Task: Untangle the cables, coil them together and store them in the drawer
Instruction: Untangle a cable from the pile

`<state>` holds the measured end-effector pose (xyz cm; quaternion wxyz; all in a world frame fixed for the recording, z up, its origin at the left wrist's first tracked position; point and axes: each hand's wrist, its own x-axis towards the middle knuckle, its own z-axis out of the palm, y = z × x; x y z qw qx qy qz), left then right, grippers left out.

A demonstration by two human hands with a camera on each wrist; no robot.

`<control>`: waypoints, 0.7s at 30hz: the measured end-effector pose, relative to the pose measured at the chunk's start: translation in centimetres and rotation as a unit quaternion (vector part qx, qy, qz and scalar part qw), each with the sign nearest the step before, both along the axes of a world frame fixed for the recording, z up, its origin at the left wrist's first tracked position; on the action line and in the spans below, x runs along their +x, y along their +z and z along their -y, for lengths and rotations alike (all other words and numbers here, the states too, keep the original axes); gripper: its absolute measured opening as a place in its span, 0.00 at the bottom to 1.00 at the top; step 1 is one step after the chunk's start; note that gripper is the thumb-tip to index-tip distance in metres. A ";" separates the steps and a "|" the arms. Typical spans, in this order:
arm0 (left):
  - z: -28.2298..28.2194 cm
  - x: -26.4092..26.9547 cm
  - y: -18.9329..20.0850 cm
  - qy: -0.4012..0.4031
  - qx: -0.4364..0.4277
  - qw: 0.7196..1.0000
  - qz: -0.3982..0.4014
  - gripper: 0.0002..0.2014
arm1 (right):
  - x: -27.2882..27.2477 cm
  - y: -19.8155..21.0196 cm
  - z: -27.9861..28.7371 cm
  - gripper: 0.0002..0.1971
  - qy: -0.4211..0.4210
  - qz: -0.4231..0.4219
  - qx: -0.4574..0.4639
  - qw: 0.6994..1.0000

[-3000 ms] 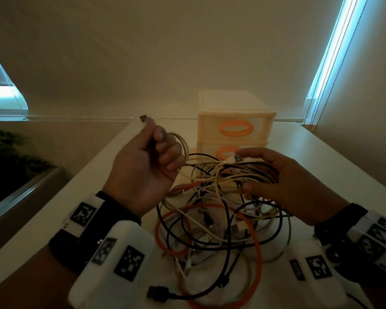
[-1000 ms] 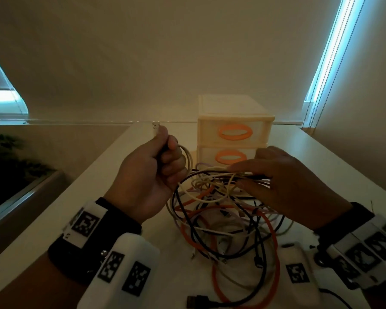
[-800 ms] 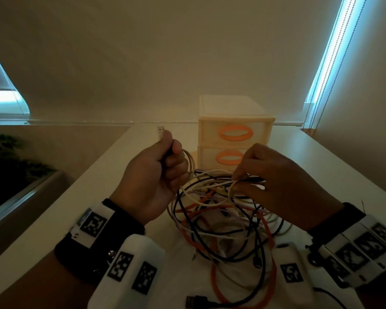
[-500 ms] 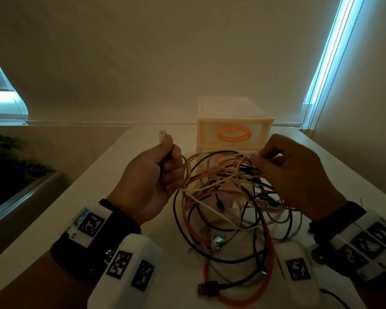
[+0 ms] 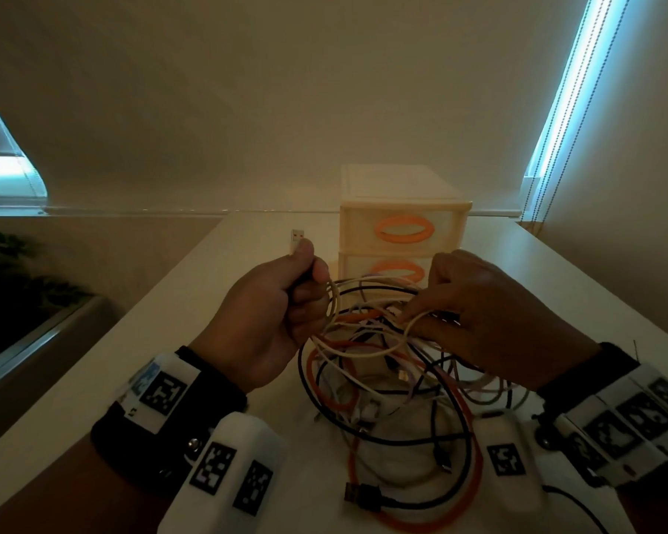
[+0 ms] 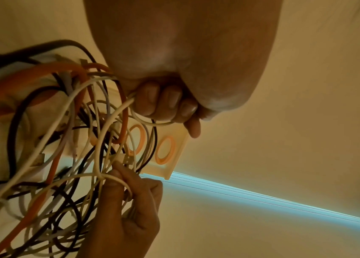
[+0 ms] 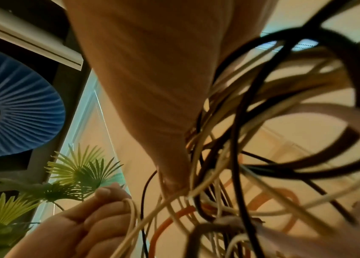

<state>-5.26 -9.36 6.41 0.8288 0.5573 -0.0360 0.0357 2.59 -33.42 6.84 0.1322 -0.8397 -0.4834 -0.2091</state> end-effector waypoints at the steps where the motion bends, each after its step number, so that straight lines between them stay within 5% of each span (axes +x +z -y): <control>1: -0.1 0.0 0.0 0.003 0.006 1.000 -0.002 0.22 | -0.1 0.1 0.1 0.11 -0.001 -0.018 0.003 1.000; 6: -0.4 0.1 -0.2 0.006 0.031 0.999 -0.008 0.22 | -0.7 0.4 0.0 0.11 -0.029 -0.144 0.111 0.983; 8: -0.3 0.1 -0.5 -0.008 0.059 0.998 -0.020 0.22 | -0.9 0.6 -0.6 0.18 -0.085 -0.243 0.211 0.943; 9: -0.2 0.2 -0.6 -0.018 0.072 0.997 -0.027 0.22 | -1.1 0.8 -0.9 0.22 -0.102 -0.321 0.275 0.900; 12: -0.2 0.1 -0.7 -0.031 0.077 0.996 -0.042 0.23 | -1.2 1.5 -0.3 0.22 -0.097 -0.532 0.447 0.712; 13: -0.3 0.2 -0.5 -0.027 0.071 0.996 -0.043 0.24 | -1.1 1.7 -0.1 0.19 -0.075 -0.562 0.466 0.679; 15: -0.4 0.2 -0.2 -0.017 0.062 0.997 -0.041 0.24 | -0.9 1.6 0.1 0.12 -0.047 -0.538 0.463 0.703; 18: -0.6 0.2 -0.1 -0.013 0.060 0.997 -0.040 0.23 | -0.8 1.4 -0.2 0.19 -0.066 -0.379 0.416 0.824; 21: -0.5 0.2 -0.2 -0.007 0.082 0.996 -0.037 0.23 | -1.4 2.3 -0.1 0.23 0.006 -0.397 0.314 0.862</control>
